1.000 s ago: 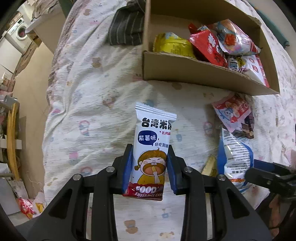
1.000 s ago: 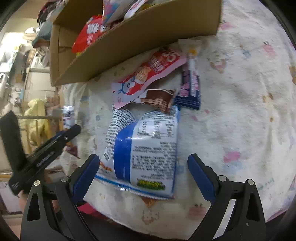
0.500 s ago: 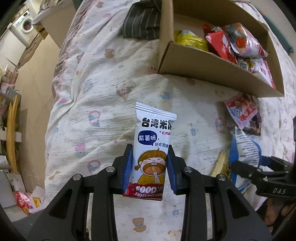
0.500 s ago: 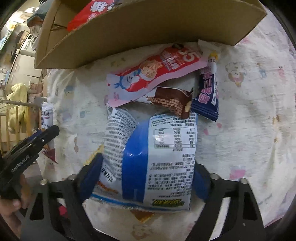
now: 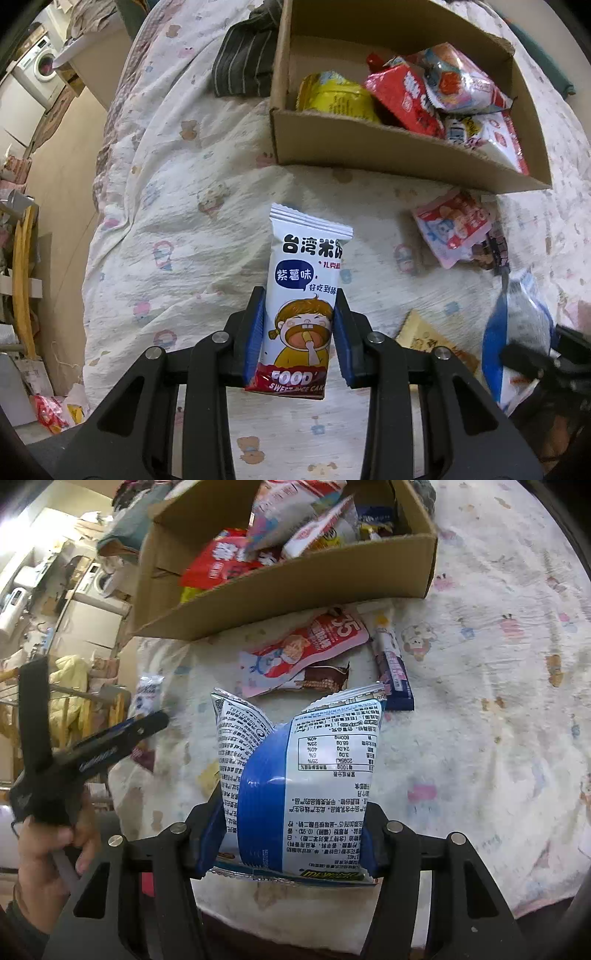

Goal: Organize snacks
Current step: 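Lower both snacks into the box and open both grippers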

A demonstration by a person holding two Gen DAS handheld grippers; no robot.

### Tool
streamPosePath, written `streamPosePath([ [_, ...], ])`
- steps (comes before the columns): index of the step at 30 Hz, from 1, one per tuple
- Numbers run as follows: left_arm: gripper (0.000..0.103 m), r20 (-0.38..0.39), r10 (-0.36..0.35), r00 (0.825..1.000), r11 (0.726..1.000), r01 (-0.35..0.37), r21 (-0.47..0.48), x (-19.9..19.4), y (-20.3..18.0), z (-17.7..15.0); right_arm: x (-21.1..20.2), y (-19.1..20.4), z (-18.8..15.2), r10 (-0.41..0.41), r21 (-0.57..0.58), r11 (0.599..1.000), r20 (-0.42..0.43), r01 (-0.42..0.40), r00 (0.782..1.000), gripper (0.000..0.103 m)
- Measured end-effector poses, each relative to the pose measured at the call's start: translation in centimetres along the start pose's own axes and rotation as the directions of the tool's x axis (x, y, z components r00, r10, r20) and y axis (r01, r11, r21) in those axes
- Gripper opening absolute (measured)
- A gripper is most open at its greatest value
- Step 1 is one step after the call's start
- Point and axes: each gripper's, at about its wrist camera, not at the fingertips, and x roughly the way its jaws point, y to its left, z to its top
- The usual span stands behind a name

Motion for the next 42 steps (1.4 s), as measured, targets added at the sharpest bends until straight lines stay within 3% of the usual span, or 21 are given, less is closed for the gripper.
streamPosePath([
  [5, 0.03, 0.016, -0.037, 0.999, 0.999, 0.037, -0.015, -1.2, -0.3, 0.1, -2.2, -0.3, -1.5, 0.046, 0.021, 0.999, 0.008, -0.046, 0.999, 0.061],
  [12, 0.03, 0.115, -0.089, 0.989, 0.996, 0.091, -0.017, -6.0, -0.3, 0.2, -6.3, -1.1, -1.2, 0.044, 0.015, 0.999, 0.114, -0.046, 0.993, 0.061],
  [22, 0.03, 0.227, -0.095, 0.969, 0.994, 0.104, -0.028, -10.6, 0.3, 4.0, -11.8, -0.2, 4.4, 0.032, -0.033, 0.999, 0.316, -0.023, 0.948, 0.061],
  [25, 0.03, 0.25, -0.088, 0.964, 0.995, 0.095, -0.015, -11.2, -0.1, 5.6, -12.5, 0.2, 6.4, 0.018, -0.044, 0.999, 0.334, -0.004, 0.942, 0.061],
  [33, 0.03, 0.272, -0.103, 0.957, 0.993, 0.114, -0.024, -10.0, -1.5, 10.2, -10.2, 1.4, 12.8, 0.013, -0.034, 0.999, 0.344, -0.002, 0.939, 0.061],
  [39, 0.03, 0.292, -0.098, 0.951, 0.992, 0.116, -0.045, -7.2, -2.6, 14.1, -7.6, 1.8, 17.6, -0.012, -0.032, 0.999, 0.357, 0.025, 0.934, 0.061],
  [42, 0.03, 0.289, -0.112, 0.951, 0.989, 0.135, -0.061, -5.5, -2.5, 15.3, -6.2, 1.4, 19.4, -0.003, -0.007, 1.0, 0.335, 0.005, 0.942, 0.061],
])
